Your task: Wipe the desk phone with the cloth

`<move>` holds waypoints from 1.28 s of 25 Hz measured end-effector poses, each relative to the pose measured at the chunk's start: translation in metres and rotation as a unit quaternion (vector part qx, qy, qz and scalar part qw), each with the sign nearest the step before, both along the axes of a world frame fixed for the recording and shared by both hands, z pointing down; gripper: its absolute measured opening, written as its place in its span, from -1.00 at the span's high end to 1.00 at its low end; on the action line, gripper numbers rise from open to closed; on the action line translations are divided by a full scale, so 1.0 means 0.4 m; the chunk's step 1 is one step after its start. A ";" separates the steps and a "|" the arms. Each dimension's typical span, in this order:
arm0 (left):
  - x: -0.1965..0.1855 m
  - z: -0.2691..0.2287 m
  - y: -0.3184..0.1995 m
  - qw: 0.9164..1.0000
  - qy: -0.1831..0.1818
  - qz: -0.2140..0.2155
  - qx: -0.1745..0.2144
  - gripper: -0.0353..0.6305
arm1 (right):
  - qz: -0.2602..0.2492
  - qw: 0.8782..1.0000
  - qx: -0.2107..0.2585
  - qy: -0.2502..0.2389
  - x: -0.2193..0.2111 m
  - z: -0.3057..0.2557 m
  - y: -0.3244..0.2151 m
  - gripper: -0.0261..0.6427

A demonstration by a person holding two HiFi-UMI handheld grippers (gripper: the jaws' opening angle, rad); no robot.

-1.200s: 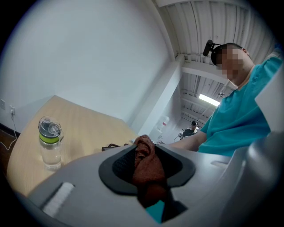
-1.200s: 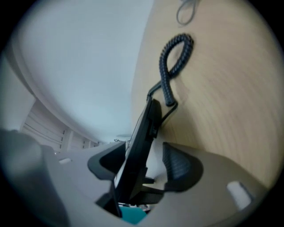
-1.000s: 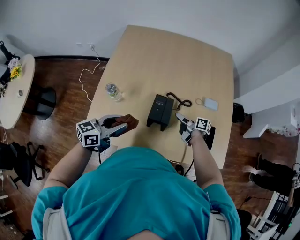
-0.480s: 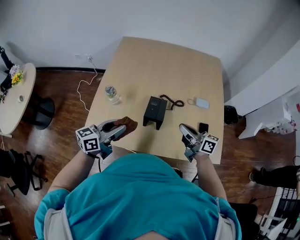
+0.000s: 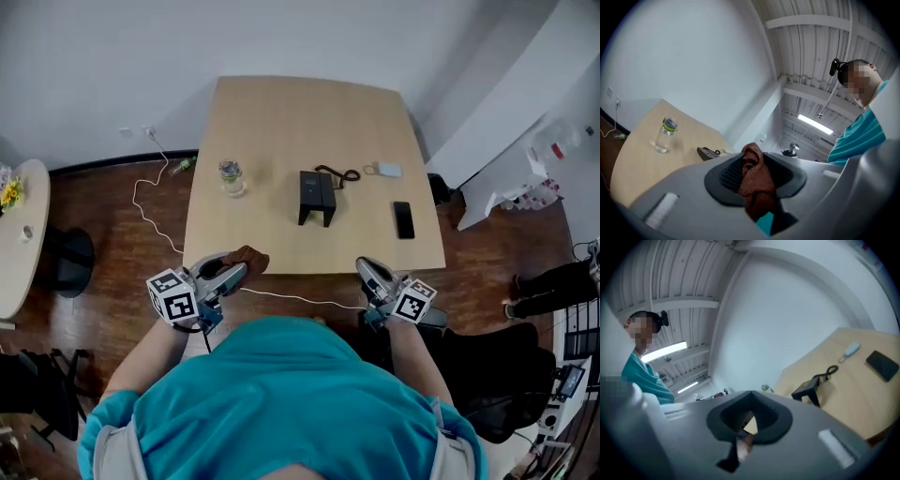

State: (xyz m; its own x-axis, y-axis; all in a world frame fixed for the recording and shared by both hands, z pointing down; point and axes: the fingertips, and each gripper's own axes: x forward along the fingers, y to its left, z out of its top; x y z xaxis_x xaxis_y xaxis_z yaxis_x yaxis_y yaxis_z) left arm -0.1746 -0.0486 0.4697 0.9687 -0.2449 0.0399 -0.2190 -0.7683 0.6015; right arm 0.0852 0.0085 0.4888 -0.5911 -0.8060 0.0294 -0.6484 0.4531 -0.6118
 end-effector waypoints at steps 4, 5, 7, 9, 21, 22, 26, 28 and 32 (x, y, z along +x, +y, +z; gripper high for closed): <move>-0.013 -0.003 0.086 1.000 0.012 -0.008 -0.001 0.50 | 0.005 0.999 0.027 0.025 0.021 -0.057 0.095 0.92; -0.009 -0.005 0.105 1.000 0.015 -0.014 -0.002 0.50 | 0.007 0.999 0.034 0.025 0.032 -0.066 0.118 0.92; 0.007 -0.007 0.152 1.000 0.017 -0.024 -0.005 0.50 | 0.002 0.998 0.046 0.030 0.052 -0.080 0.176 0.92; 0.038 -0.003 0.208 0.999 0.010 -0.029 -0.008 0.50 | -0.014 0.997 0.054 0.047 0.069 -0.079 0.244 0.92; 0.188 -0.065 0.591 0.995 -0.026 -0.086 0.034 0.50 | -0.105 0.987 0.073 0.100 0.106 -0.025 0.608 0.92; 0.173 -0.076 0.614 0.995 -0.026 -0.091 0.039 0.50 | -0.113 0.986 0.075 0.100 0.091 -0.028 0.626 0.92; 0.100 -0.100 0.677 0.992 -0.026 -0.108 0.056 0.50 | -0.135 0.980 0.088 0.120 0.029 -0.050 0.663 0.92; 0.057 -0.100 0.703 0.992 -0.030 -0.106 0.058 0.50 | -0.135 0.979 0.100 0.118 -0.010 -0.074 0.672 0.92; -0.029 -0.065 0.746 0.994 -0.024 -0.105 0.037 0.50 | -0.117 0.981 0.109 0.111 -0.079 -0.083 0.691 0.92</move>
